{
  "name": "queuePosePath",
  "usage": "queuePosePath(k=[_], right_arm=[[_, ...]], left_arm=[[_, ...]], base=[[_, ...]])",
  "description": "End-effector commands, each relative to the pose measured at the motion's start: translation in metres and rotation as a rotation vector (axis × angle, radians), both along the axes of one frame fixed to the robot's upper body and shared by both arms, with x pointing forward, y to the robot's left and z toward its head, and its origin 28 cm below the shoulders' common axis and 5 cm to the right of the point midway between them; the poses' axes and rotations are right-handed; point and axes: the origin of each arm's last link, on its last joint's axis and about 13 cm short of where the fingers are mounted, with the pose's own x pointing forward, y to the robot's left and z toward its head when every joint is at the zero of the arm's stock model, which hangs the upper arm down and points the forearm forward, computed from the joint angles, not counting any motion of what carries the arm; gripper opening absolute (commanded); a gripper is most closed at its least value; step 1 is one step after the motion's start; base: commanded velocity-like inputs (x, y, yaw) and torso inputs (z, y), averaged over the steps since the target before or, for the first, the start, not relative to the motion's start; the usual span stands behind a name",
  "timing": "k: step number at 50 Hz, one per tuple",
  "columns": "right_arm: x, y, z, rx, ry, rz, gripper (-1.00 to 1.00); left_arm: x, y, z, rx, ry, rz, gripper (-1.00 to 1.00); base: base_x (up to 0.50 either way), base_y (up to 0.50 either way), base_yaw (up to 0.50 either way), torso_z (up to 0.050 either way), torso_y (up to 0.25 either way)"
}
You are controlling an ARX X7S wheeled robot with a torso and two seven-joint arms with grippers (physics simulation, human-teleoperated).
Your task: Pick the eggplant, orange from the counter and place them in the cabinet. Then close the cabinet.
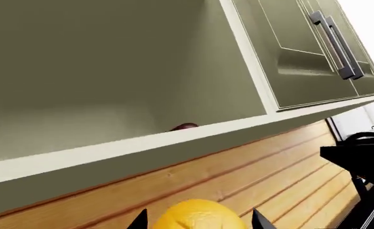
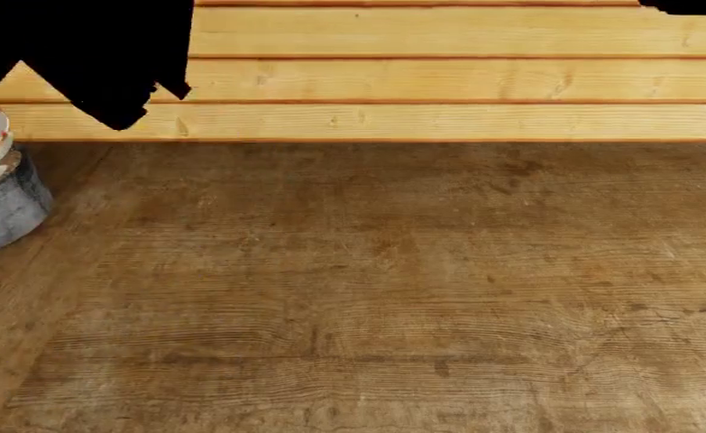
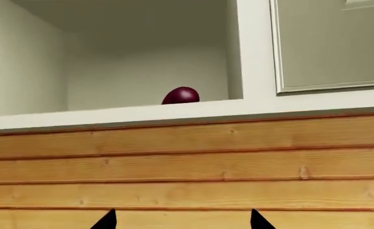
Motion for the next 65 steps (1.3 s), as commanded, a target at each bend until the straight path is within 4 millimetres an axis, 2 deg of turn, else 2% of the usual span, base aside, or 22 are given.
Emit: queuePosePath(k=[1,11,25,31,38,50,56,62,65], right_arm=[[0.001,0.001,-0.004,0.006,0.009,0.019,1.00],[0.004,0.003,-0.008,0.005,0.010,0.041,1.00],[-0.002,0.002,-0.009,0.008,0.008,0.068,1.00],[-0.003,0.000,-0.010,0.012,0.013,0.074,1.00],[-0.007,0.000,-0.010,0.014,0.015,0.079,1.00],[-0.010,0.000,-0.011,0.011,0.014,0.092,1.00],[-0.012,0.001,-0.010,0.013,0.012,0.102,1.00],[-0.015,0.002,-0.018,0.007,0.012,0.111,1.00],[-0.016,0.002,-0.024,0.005,0.012,0.112,1.00]], left_arm=[[-0.016,-0.006,0.048,-0.039,-0.107,0.004,-1.00],[-0.014,-0.015,0.089,-0.056,-0.156,0.028,-1.00],[-0.005,-0.018,0.123,-0.087,-0.178,0.106,-1.00],[0.019,-0.023,0.141,-0.097,-0.174,0.153,-1.00],[0.043,-0.020,0.156,-0.120,-0.148,0.224,-1.00],[0.058,-0.022,0.184,-0.124,-0.127,0.288,-1.00],[0.070,-0.017,0.205,-0.131,-0.110,0.366,-1.00],[0.090,-0.012,0.223,-0.120,-0.060,0.478,-1.00],[0.094,-0.012,0.224,-0.115,-0.035,0.517,-1.00]], base=[[0.00,0.00,0.00,0.000,0.000],[0.00,0.00,0.00,0.000,0.001],[0.00,0.00,0.00,0.000,0.000],[0.00,0.00,0.00,0.000,0.000],[0.00,0.00,0.00,0.000,0.000],[0.00,0.00,0.00,0.000,0.000],[0.00,0.00,0.00,0.000,0.000],[0.00,0.00,0.00,0.000,0.000],[0.00,0.00,0.00,0.000,0.000]])
